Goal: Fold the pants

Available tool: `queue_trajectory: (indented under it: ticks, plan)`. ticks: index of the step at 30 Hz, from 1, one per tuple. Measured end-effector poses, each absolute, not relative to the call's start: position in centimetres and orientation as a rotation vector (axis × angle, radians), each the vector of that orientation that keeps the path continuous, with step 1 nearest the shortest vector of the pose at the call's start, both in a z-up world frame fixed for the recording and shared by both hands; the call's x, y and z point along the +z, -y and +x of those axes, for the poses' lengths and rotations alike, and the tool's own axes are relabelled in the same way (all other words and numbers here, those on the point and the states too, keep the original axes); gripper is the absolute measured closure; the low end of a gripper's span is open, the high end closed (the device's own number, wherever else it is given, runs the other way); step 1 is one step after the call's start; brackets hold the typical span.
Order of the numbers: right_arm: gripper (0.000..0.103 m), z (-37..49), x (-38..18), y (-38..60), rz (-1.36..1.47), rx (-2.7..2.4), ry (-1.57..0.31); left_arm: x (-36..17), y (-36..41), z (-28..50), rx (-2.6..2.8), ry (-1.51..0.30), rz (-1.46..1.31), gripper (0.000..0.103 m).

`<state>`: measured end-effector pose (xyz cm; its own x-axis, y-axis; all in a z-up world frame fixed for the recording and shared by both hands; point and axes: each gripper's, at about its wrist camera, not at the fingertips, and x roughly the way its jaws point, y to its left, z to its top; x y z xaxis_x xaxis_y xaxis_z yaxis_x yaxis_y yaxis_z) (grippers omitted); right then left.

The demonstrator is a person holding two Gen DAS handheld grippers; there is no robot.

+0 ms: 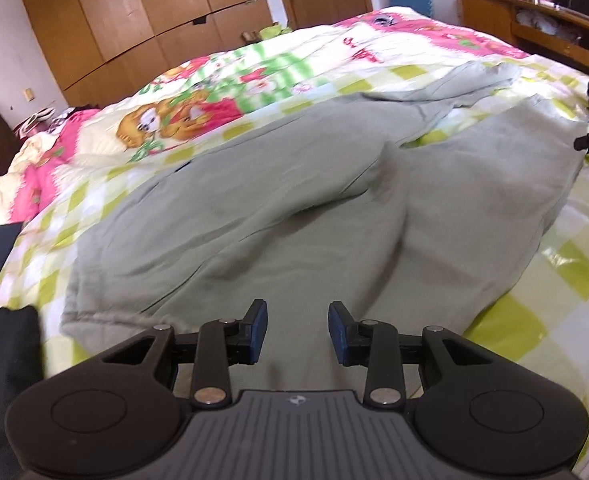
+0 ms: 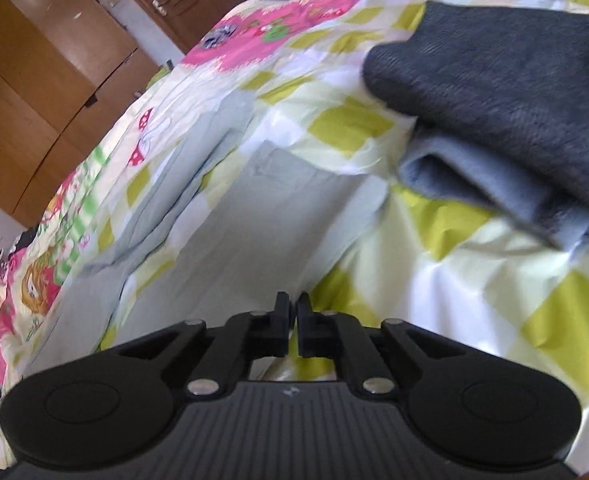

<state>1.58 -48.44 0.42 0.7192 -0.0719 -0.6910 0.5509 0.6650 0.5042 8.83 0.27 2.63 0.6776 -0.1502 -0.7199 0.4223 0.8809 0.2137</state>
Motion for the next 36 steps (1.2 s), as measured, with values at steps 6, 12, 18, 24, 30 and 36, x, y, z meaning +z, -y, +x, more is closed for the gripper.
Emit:
queue_trajectory:
  ticks: [6,12,18,24,30,36]
  plan:
    - [0.095,-1.2,1.6,49.8,0.645,-0.505,-0.684,2.0,0.3,8.6,-0.359,-0.747,0.398,0.053]
    - [0.092,-0.7,4.4,45.8,0.400,-0.478,-0.729,2.4,-2.2,9.7,-0.343,-0.716,0.382,0.047]
    - [0.066,9.3,6.2,35.7,0.104,-0.086,-0.753,3.5,-7.3,14.9,-0.256,-0.660,0.410,0.033]
    - [0.056,24.6,4.2,26.4,-0.142,0.249,-0.820,2.6,-12.7,23.5,-0.196,-0.687,0.496,0.020]
    - [0.044,33.4,2.0,21.3,-0.331,0.406,-0.872,1.5,-16.3,31.4,-0.223,-0.773,0.446,0.020]
    - [0.037,36.5,1.2,21.8,-0.401,0.420,-0.941,0.8,-16.9,35.6,-0.294,-0.863,0.419,0.020]
